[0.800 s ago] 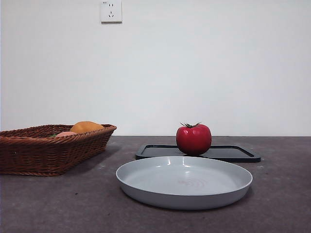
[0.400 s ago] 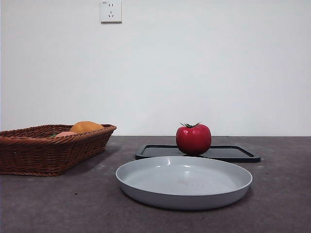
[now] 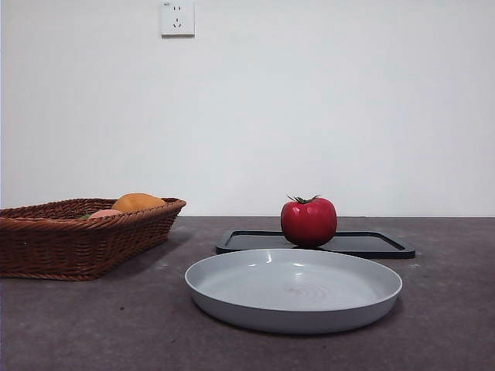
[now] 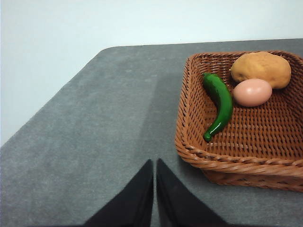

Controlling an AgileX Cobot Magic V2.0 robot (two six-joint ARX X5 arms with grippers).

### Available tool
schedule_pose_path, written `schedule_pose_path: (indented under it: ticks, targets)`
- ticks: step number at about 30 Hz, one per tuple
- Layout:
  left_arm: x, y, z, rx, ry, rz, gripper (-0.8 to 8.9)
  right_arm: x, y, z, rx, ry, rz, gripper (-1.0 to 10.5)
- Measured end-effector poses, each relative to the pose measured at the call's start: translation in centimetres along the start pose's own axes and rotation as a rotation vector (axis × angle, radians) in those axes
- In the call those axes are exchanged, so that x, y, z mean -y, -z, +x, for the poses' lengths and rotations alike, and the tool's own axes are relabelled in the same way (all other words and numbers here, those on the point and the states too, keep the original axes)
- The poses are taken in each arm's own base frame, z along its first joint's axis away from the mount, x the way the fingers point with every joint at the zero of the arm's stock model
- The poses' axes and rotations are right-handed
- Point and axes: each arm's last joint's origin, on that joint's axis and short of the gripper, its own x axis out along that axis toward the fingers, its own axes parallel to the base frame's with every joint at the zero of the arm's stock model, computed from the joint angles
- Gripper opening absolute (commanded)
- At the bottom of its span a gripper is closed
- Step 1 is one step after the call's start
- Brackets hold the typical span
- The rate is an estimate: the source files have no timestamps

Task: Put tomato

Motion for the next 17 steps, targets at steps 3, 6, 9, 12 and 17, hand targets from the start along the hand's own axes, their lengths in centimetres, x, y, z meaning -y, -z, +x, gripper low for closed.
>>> schedule_pose_path:
  ticks: [3, 6, 9, 12, 17]
  targets:
    - [0.0, 0.0, 0.0, 0.0, 0.0, -0.011, 0.08, 0.0, 0.0, 0.0, 0.0, 0.0, 0.0, 0.1]
    - [0.0, 0.0, 0.0, 0.0, 0.0, -0.015, 0.08, 0.0, 0.0, 0.0, 0.0, 0.0, 0.0, 0.1]
    - [0.0, 0.0, 0.0, 0.0, 0.0, -0.016, 0.08, 0.0, 0.0, 0.0, 0.0, 0.0, 0.0, 0.1]
    - [0.0, 0.0, 0.0, 0.0, 0.0, -0.016, 0.08, 0.0, 0.0, 0.0, 0.0, 0.0, 0.0, 0.1]
    - [0.0, 0.0, 0.0, 0.0, 0.0, -0.016, 0.08, 0.0, 0.0, 0.0, 0.0, 0.0, 0.0, 0.1]
